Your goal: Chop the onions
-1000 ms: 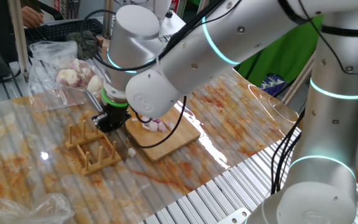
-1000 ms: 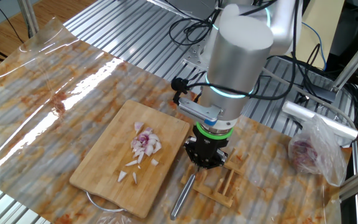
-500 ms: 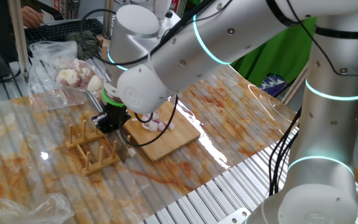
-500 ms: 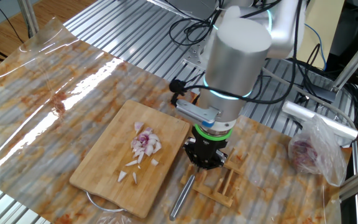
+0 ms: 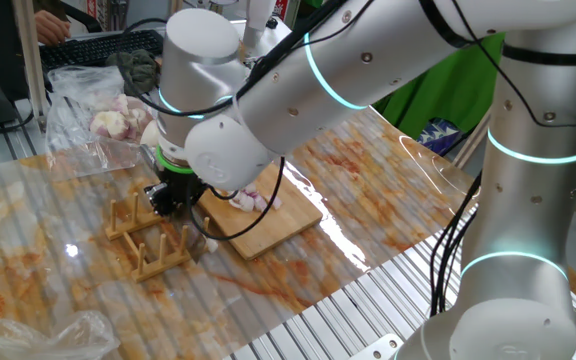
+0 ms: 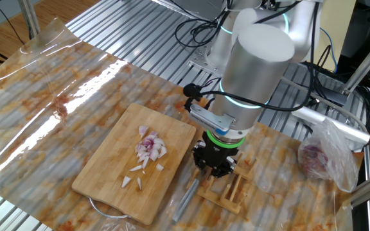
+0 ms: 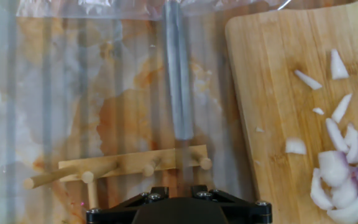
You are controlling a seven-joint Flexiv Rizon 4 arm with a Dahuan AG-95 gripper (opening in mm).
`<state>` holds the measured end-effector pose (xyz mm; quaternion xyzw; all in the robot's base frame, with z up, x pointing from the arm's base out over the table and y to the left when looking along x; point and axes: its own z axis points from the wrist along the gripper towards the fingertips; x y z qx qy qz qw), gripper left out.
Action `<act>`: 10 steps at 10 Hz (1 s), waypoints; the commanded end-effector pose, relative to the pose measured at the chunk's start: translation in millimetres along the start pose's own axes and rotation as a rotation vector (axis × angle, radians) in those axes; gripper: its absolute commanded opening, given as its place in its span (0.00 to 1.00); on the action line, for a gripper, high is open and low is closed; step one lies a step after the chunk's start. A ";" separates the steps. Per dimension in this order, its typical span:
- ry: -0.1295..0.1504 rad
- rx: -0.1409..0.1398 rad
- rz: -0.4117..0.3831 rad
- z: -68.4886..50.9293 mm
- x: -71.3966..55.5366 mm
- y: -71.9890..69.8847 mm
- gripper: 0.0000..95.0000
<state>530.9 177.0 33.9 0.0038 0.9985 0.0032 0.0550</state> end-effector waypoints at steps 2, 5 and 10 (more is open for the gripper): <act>-0.004 0.002 0.018 0.3 -0.8 0.8 0.40; -0.003 0.002 0.028 -5.9 -2.0 1.7 0.40; 0.036 0.012 0.036 -47.5 -6.7 3.1 0.40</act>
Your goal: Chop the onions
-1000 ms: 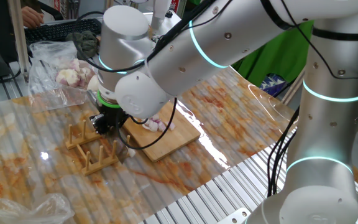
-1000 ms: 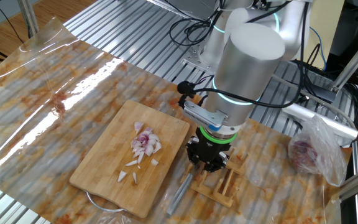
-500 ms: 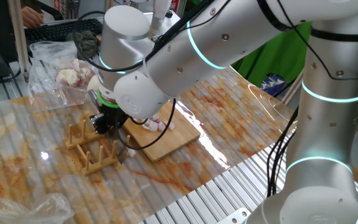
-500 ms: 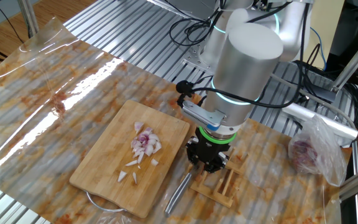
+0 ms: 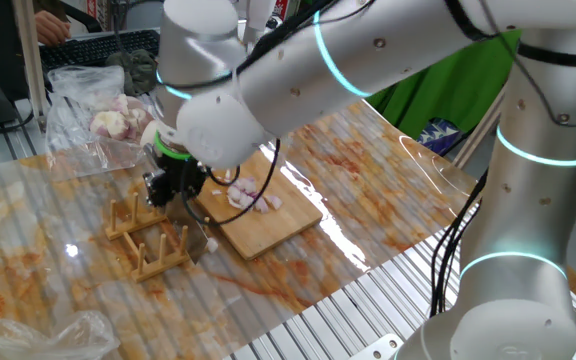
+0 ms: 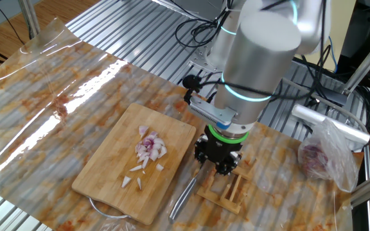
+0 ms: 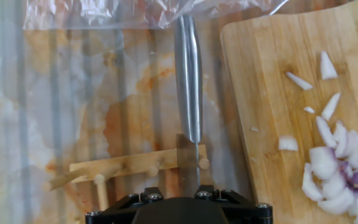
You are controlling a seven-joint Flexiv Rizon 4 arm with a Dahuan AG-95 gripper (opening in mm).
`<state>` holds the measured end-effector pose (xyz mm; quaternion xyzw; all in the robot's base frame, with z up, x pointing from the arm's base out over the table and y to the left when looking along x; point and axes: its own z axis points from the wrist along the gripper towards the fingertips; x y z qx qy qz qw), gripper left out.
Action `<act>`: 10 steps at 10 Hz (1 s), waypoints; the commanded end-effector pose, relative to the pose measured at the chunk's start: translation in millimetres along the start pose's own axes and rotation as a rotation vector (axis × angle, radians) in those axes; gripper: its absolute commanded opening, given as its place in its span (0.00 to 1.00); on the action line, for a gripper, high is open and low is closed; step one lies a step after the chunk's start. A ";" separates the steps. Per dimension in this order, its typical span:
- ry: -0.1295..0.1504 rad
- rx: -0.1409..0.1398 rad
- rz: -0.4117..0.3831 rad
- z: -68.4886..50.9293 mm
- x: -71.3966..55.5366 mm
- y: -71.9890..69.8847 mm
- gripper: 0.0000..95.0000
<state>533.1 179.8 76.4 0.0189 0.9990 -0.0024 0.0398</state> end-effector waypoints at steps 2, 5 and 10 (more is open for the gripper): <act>0.028 -0.012 0.026 -23.6 0.3 -2.2 0.40; 0.056 -0.065 0.024 -55.8 0.0 -26.5 0.20; 0.046 -0.087 -0.082 -55.3 -13.7 -88.4 0.20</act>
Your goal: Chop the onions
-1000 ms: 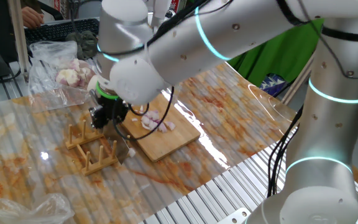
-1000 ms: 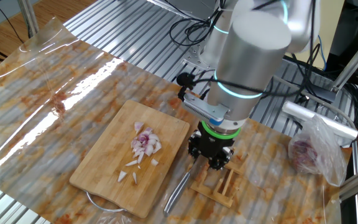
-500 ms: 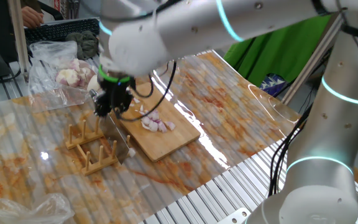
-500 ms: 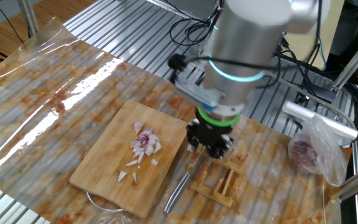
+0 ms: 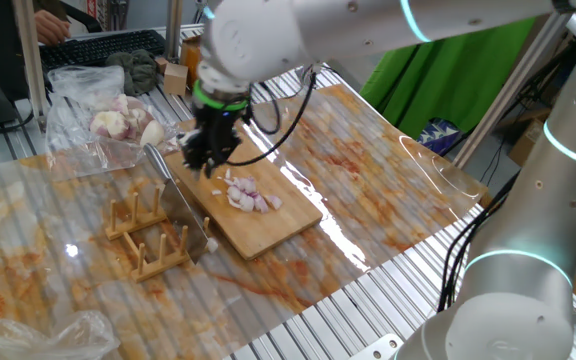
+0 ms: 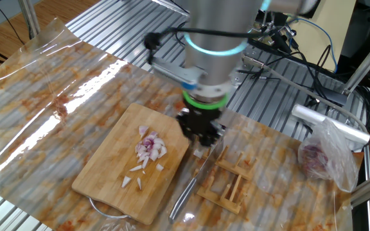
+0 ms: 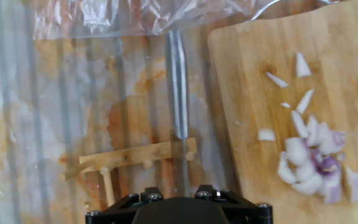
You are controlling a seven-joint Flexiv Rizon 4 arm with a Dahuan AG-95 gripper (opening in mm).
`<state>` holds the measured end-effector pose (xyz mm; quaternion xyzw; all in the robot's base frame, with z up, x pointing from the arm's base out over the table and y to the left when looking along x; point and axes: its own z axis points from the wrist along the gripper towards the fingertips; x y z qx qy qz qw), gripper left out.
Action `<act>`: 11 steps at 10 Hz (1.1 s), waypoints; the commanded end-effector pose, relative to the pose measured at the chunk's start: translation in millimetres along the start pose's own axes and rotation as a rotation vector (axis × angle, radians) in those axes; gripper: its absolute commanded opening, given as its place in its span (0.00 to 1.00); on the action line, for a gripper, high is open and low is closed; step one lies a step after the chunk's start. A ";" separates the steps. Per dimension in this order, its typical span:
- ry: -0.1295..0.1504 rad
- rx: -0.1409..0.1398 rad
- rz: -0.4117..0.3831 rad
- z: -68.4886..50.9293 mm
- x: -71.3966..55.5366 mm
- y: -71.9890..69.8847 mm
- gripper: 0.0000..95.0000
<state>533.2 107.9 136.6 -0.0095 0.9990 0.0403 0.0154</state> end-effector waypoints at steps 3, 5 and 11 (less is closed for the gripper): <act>-0.024 -0.002 -0.092 4.3 -9.0 -53.2 0.20; -0.026 -0.003 -0.112 2.6 -11.9 -69.7 0.00; -0.028 -0.004 -0.109 -0.1 -15.9 -97.4 0.00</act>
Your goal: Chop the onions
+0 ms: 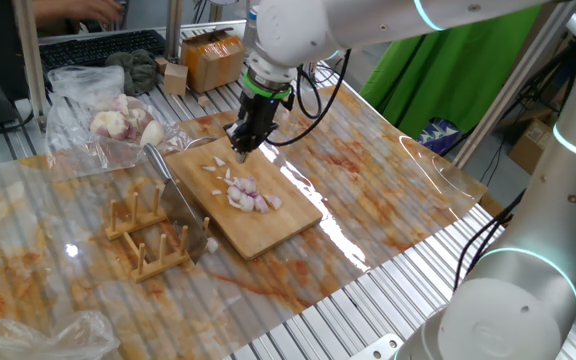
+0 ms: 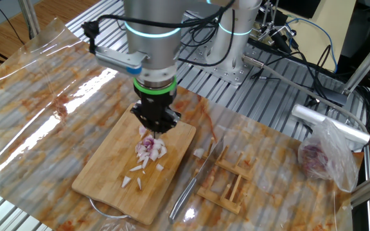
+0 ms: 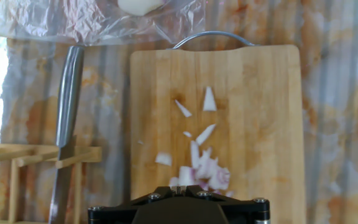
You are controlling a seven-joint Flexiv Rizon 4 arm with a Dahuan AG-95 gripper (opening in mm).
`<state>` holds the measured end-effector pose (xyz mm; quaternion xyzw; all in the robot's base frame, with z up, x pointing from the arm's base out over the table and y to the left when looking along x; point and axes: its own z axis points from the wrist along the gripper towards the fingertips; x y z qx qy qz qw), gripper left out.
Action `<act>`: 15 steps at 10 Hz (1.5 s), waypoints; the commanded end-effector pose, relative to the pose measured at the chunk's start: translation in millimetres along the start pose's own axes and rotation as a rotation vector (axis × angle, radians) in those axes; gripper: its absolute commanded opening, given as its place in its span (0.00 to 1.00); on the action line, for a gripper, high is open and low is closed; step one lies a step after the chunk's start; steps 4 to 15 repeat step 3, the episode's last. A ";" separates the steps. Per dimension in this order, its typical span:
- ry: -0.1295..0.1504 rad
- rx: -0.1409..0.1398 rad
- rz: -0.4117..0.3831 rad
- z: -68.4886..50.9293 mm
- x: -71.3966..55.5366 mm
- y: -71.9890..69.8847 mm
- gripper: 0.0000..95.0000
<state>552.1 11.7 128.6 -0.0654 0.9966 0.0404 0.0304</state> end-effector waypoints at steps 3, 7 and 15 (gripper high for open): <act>0.002 -0.002 0.001 -1.2 -0.5 -7.4 0.00; 0.002 -0.002 0.001 -1.2 -0.5 -7.4 0.00; 0.002 -0.002 0.001 -1.2 -0.5 -7.4 0.00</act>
